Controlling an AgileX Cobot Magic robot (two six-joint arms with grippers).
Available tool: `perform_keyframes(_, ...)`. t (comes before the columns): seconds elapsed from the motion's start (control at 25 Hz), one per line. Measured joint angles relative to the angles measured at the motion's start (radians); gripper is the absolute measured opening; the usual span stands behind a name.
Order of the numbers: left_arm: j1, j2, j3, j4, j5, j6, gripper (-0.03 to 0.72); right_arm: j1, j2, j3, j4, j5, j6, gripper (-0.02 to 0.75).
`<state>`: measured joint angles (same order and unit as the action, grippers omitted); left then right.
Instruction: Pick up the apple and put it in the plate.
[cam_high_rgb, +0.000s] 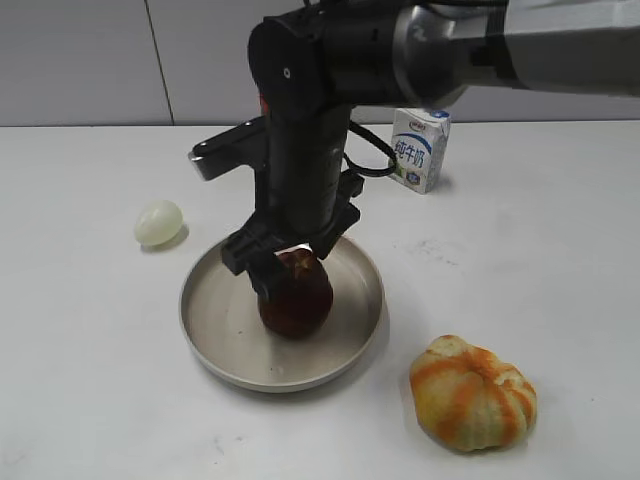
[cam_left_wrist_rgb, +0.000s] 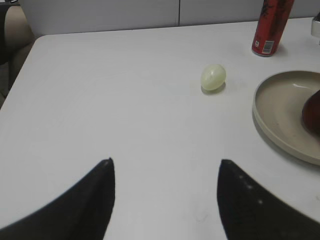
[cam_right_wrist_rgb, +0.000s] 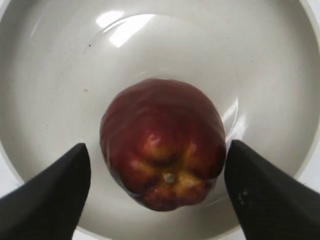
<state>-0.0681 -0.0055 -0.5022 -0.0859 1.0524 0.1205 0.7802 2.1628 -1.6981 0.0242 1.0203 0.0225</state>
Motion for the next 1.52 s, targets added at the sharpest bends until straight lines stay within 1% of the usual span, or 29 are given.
perform_keyframes(0.12, 0.0, 0.0, 0.0, 0.0, 0.0, 0.0, 0.491, -0.02, 0.001, -0.065, 0.028, 0.066, 0.0, 0.663)
perform_keyframes(0.24, 0.0, 0.0, 0.0, 0.0, 0.0, 0.0, 0.491, -0.072, 0.001, -0.182, 0.05, 0.15, 0.0, 0.663)
perform_keyframes(0.36, 0.0, 0.0, 0.0, 0.0, 0.0, 0.0, 0.491, -0.16, 0.001, -0.311, 0.059, 0.178, 0.0, 0.661)
perform_keyframes(0.44, 0.0, 0.0, 0.0, 0.0, 0.0, 0.0, 0.491, -0.221, -0.002, -0.359, 0.06, 0.18, 0.0, 0.659)
perform_keyframes(0.56, 0.0, 0.0, 0.0, 0.0, 0.0, 0.0, 0.491, -0.324, -0.017, -0.372, 0.06, 0.185, 0.0, 0.654)
perform_keyframes(0.64, 0.0, 0.0, 0.0, 0.0, 0.0, 0.0, 0.491, -0.401, -0.034, -0.352, 0.06, 0.187, 0.0, 0.65)
perform_keyframes(0.88, 0.0, 0.0, 0.0, 0.0, 0.0, 0.0, 0.491, -0.62, -0.15, -0.183, 0.058, 0.186, 0.0, 0.641)
perform_keyframes(1.04, 0.0, 0.0, 0.0, 0.0, 0.0, 0.0, 0.491, -0.704, -0.248, -0.036, 0.059, 0.188, -0.014, 0.632)
perform_keyframes(1.24, 0.0, 0.0, 0.0, 0.0, 0.0, 0.0, 0.491, -0.722, -0.394, 0.165, 0.071, 0.188, -0.022, 0.627)
perform_keyframes(1.36, 0.0, 0.0, 0.0, 0.0, 0.0, 0.0, 0.491, -0.722, -0.507, 0.322, 0.094, 0.187, -0.022, 0.623)
perform_keyframes(1.52, 0.0, 0.0, 0.0, 0.0, 0.0, 0.0, 0.491, -0.723, -0.683, 0.511, 0.094, 0.181, -0.038, 0.61)
